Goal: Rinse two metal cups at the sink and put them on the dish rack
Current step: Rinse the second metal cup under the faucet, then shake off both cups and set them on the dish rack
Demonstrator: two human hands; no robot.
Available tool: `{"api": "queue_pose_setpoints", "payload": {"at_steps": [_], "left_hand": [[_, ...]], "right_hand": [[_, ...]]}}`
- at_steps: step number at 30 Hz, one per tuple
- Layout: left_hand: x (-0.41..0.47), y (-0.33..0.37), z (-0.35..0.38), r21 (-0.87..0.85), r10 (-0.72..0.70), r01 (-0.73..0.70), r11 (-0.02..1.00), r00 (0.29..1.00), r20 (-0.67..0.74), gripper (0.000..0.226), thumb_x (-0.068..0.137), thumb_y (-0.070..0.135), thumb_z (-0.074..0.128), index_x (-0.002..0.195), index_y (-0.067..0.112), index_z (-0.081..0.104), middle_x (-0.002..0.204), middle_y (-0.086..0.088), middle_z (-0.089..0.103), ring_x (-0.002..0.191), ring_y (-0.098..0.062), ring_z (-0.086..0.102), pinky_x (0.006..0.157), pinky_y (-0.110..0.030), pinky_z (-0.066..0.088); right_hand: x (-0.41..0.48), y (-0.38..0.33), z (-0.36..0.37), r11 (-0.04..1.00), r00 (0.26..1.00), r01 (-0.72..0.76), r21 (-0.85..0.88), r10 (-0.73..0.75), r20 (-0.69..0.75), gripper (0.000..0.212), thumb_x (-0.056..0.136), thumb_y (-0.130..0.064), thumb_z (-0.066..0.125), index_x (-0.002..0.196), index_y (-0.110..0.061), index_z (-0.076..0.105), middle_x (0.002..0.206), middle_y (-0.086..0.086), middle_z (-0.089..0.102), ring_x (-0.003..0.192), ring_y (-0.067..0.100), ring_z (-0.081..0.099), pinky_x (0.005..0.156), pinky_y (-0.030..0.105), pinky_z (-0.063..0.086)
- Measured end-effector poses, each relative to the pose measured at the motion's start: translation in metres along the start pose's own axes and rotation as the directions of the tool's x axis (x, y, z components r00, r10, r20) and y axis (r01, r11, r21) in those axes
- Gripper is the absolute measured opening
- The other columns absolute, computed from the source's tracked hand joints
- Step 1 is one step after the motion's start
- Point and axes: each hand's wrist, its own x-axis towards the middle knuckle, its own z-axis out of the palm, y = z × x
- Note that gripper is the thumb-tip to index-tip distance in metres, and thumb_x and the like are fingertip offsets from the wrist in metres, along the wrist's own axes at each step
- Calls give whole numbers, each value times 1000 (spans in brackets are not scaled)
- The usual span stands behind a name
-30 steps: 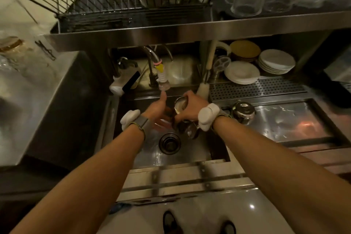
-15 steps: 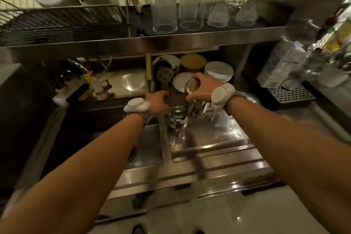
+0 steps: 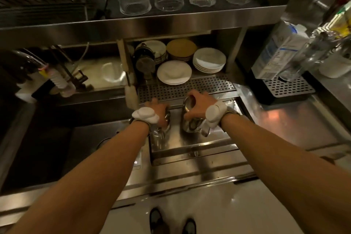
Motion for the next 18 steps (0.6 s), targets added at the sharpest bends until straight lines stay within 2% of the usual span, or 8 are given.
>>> {"api": "queue_pose_setpoints", "payload": {"at_steps": [3,6,8,11,14,18], "left_hand": [[0,-1,3,-42,-35,38,998,997,70,103,59,35,83,143,28,24,143,-17,24,122,-41,47,97,-43,45],[-8,-1,2,-124,-25,27,992,999,22,98,60,26,85,140,20,31,140,-14,30,122,-37,47,97,-40,47],[-17,-6,-4,-201,-33,12,980,994,-101,97,54,37,86,135,20,36,136,-10,35,118,-35,52,96,-42,49],[-39,-27,-24,-265,-93,24,964,963,-253,100,54,43,84,137,18,35,137,-7,41,117,-32,54,90,-38,50],[-63,-60,-37,-275,-159,68,959,932,-325,95,52,57,77,133,25,40,128,-5,55,107,-30,60,86,-41,53],[-88,-127,-27,-285,-282,189,940,900,-332,95,52,81,60,134,38,37,127,-6,59,105,-30,62,88,-43,53]], "right_hand": [[0,-2,-3,999,1000,-10,-33,10,-1,85,68,-40,77,140,-26,33,128,15,43,106,34,54,91,38,50],[-4,-8,-6,999,1000,5,-32,-6,-15,85,65,-40,78,137,-25,33,127,14,41,103,34,55,91,39,50],[-5,-17,-9,1000,1000,22,-17,-22,-22,88,64,-42,79,137,-25,33,127,14,40,105,35,55,94,40,49],[-5,-42,-12,996,995,90,-27,-91,-42,89,62,-45,80,136,-27,33,128,15,40,106,37,55,96,43,49],[0,-73,-8,984,981,178,-11,-179,-70,88,64,-44,79,137,-25,34,130,15,41,108,36,54,94,41,49],[10,-129,12,957,955,289,-33,-291,-56,84,68,-49,77,137,-25,35,129,12,44,111,34,53,93,39,47]]}}
